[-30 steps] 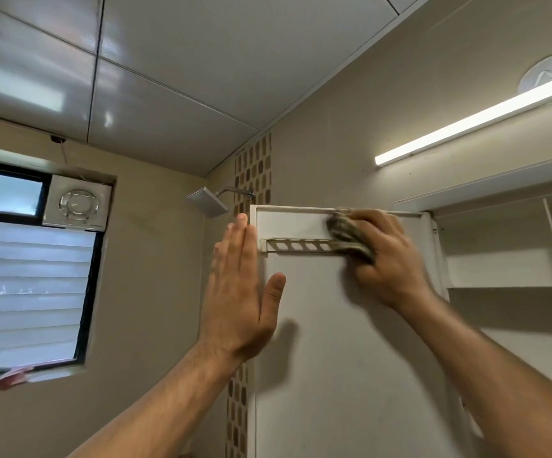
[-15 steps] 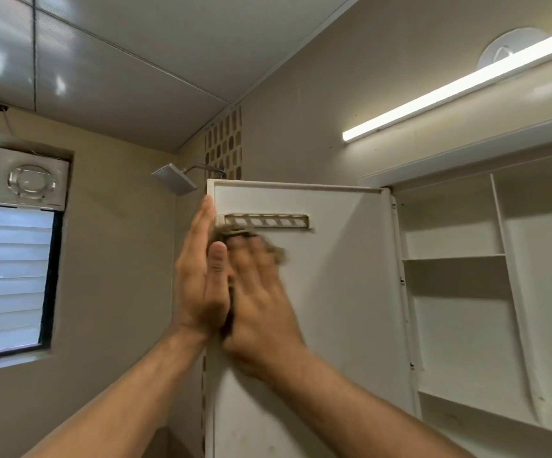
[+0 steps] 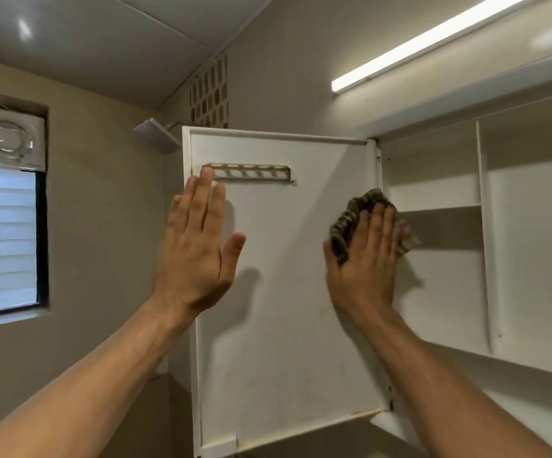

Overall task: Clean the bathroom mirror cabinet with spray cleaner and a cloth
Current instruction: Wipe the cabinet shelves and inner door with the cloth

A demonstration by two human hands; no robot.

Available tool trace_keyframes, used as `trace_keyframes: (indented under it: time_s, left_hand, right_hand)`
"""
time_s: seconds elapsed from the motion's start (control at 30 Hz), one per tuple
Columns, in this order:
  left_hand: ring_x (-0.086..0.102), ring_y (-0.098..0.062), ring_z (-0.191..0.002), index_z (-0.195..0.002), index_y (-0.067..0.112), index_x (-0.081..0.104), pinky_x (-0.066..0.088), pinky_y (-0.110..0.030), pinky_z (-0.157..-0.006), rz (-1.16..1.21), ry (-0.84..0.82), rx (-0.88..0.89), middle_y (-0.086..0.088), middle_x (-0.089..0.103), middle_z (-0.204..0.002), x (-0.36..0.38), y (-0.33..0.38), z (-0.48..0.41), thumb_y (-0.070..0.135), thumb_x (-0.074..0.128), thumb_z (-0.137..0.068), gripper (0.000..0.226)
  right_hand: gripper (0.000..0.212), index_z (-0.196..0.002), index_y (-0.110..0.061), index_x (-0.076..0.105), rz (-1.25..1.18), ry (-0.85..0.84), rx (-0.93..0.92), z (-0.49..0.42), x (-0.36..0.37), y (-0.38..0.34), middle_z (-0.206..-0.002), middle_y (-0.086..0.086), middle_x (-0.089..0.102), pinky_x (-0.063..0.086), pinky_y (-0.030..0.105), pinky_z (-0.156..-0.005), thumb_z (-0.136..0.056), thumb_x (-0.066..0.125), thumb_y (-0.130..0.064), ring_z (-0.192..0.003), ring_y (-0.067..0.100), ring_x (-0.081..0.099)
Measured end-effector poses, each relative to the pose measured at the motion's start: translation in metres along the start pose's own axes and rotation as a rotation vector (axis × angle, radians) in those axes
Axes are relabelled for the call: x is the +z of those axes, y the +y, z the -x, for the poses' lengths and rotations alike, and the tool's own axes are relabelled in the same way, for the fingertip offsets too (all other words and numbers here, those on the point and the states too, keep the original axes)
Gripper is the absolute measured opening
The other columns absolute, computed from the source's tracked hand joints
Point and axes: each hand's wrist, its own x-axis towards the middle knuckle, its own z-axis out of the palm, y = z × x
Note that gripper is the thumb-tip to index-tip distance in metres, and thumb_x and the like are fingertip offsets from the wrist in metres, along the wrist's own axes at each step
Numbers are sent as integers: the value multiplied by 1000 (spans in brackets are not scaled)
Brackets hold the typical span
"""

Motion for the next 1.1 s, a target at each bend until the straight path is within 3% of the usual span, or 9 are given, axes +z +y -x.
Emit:
trace_keyframes:
  time_s: [0.1,0.23,0.37,0.43,0.53,0.57,0.73,0.93,1.1]
  left_hand:
    - [0,-27,-162,-164,4,11,8,-52,-130,87,-5,-10,-12,0,-174,3,3,13,60,13,-106,82]
    - [6,-33,-161,-162,-2,19,14,-63,-127,268,-20,26,-15,7,-174,6,-1,44,52,23,-107,76]
    - [3,-32,-161,-163,3,16,8,-56,-129,234,-82,8,-10,4,-175,9,2,85,46,33,-105,74]
    - [2,-29,-162,-164,4,14,3,-48,-131,169,-90,-36,-10,2,-175,11,12,91,48,28,-106,75]
    - [0,-27,-162,-165,5,11,2,-45,-131,44,-98,-90,-10,1,-175,13,23,93,47,30,-105,75]
    - [0,-27,-162,-165,5,10,3,-47,-131,1,-103,-94,-11,1,-175,13,25,93,46,31,-104,76]
    - [0,-28,-162,-165,5,10,1,-48,-130,-131,-132,-66,-12,0,-174,13,25,94,45,33,-103,77]
    - [4,-28,-162,-163,3,17,4,-49,-130,-100,-95,-55,-14,8,-174,16,25,97,44,34,-102,75]
    - [5,-28,-161,-163,3,20,5,-48,-131,-58,-82,-61,-15,11,-173,16,25,97,42,37,-102,74]
  right_hand:
    - [90,-163,0,7,-219,-6,16,21,10,-60,-172,20,-3,9,53,-129,-101,28,-62,-160,33,-7]
    - [84,-164,-7,17,-267,-130,-760,78,35,-108,-173,18,2,16,55,-128,-98,53,-45,-161,34,-4]
    - [87,-165,-11,17,-190,-211,-957,85,37,-61,-174,13,-1,26,54,-124,-96,57,-48,-161,29,-1]
    - [87,-163,-11,21,-178,-156,-775,72,31,-15,-173,11,3,27,56,-123,-91,58,-45,-161,28,2]
    - [86,-166,-17,5,-244,-15,-47,78,18,28,-175,7,2,18,58,-126,-99,49,-47,-161,26,2]
    - [87,-166,-21,-3,-290,-36,73,91,17,28,-175,2,-3,14,55,-128,-101,47,-52,-161,23,-2]
    - [87,-166,-15,2,-119,-183,-274,137,23,13,-174,11,-10,11,53,-129,-94,40,-45,-161,29,-6]
    - [76,-164,-3,11,-295,8,67,-1,-6,14,-174,14,-1,8,48,-130,-101,47,-22,-161,30,-1]
    - [82,-166,-15,12,-364,-17,186,110,15,33,-175,-4,-1,15,40,-129,-91,47,-20,-161,22,6]
